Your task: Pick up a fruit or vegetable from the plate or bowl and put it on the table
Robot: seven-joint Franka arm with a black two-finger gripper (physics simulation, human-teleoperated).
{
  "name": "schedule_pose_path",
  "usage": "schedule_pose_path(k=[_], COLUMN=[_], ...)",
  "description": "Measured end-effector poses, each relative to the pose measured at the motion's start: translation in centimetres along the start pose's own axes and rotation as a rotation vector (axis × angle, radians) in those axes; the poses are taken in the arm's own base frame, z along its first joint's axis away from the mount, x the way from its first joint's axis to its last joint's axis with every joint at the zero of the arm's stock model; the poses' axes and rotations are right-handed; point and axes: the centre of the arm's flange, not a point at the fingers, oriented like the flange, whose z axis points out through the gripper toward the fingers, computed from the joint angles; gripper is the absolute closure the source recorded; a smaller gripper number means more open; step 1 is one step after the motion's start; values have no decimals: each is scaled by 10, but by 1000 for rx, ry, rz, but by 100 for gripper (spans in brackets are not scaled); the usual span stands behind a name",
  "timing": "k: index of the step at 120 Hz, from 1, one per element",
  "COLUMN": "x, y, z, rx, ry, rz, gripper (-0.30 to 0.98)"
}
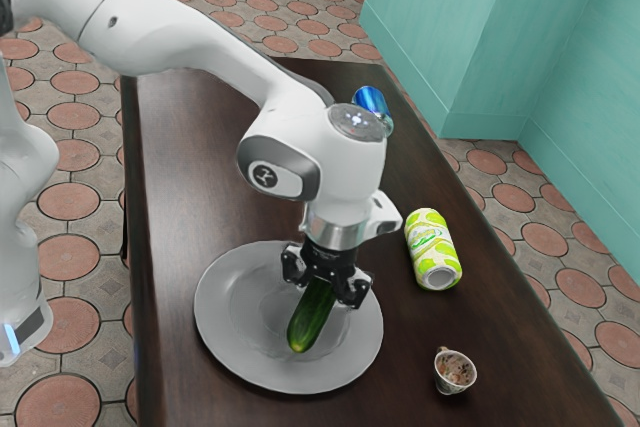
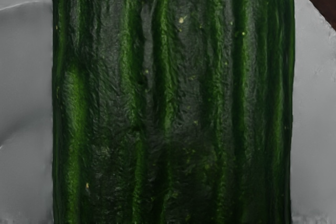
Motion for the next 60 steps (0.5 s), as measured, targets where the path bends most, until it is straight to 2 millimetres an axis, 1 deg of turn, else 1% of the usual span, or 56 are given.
schedule_pose_path(k=[6, 12, 18, 25, 33, 41, 51, 60], x=[-11, -29, -61, -109, -162, -209, -259, -299], y=[14, 32, 46, 55, 53, 46, 37, 24], z=[-20, -38, -53, -60, -65, -64, -53, -50], rx=[-38, -75, -108, -126, -140, -149, -150, -160], ry=[23, 42, 53, 54, 49, 50, 41, 32], rz=[40, 91, 162, 258, 363, 462, 571, 660], gripper=[56, 56, 56, 56, 56, 56, 56, 56])
